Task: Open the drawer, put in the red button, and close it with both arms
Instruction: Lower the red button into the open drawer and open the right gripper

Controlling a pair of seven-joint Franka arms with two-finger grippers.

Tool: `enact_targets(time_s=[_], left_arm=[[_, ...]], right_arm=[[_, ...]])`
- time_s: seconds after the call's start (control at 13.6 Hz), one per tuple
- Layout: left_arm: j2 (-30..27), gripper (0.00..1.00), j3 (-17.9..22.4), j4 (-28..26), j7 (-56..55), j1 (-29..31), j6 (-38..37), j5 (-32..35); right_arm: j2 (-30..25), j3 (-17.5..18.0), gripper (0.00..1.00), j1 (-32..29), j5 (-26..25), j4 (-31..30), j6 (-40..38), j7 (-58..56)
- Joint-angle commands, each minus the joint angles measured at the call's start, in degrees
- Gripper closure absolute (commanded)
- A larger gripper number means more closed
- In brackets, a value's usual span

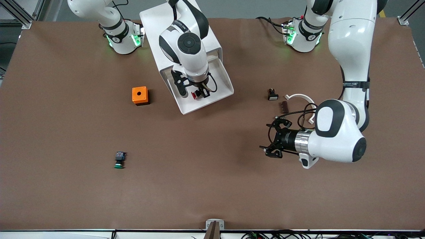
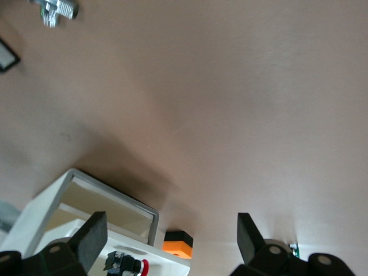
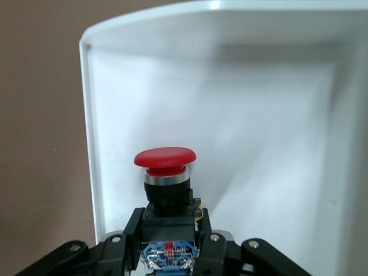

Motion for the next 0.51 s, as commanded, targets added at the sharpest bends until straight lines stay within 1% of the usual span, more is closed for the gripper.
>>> enact_targets(time_s=[0.0,0.07,0.15,0.22,0.29,0.37,0.44], left_arm=[[-3.2,0.01,0.6,-0.8,7.8,-0.4,0.3,5.0],[-4.2,0.01,0.5,-0.9,8.6,-0.5,0.4,7.4],[-4.7,0.01,0.4,-0.8,9.5,-0.5,0.3,9.7],[-5.0,0.01,0.3,-0.9,10.8,-0.7,0.3,11.4],[-5.9,0.01,0.2,-1.1,13.0,-1.2,0.3,14.1],[-6.8,0.01,-0.2,-1.3,15.4,-2.3,0.4,18.1],[-6.7,0.01,-0.3,-1.3,16.5,-3.6,0.5,20.1]], right_arm=[[0.1,-0.7,1.0,1.5,-0.1,-0.2,0.6,2.1],[0.1,-0.7,0.99,1.6,-0.1,-0.2,0.5,2.2],[0.0,-0.7,0.76,1.8,-0.1,0.0,0.1,2.1],[0.0,-0.7,0.26,1.8,-0.1,0.0,0.0,2.1],[0.0,-0.7,0.01,1.9,-0.1,0.3,-0.2,2.2],[-0.1,-0.7,0.0,1.7,-0.1,0.8,-0.3,1.8],[-0.1,-0.9,0.0,1.1,-0.4,1.9,-0.5,0.9]])
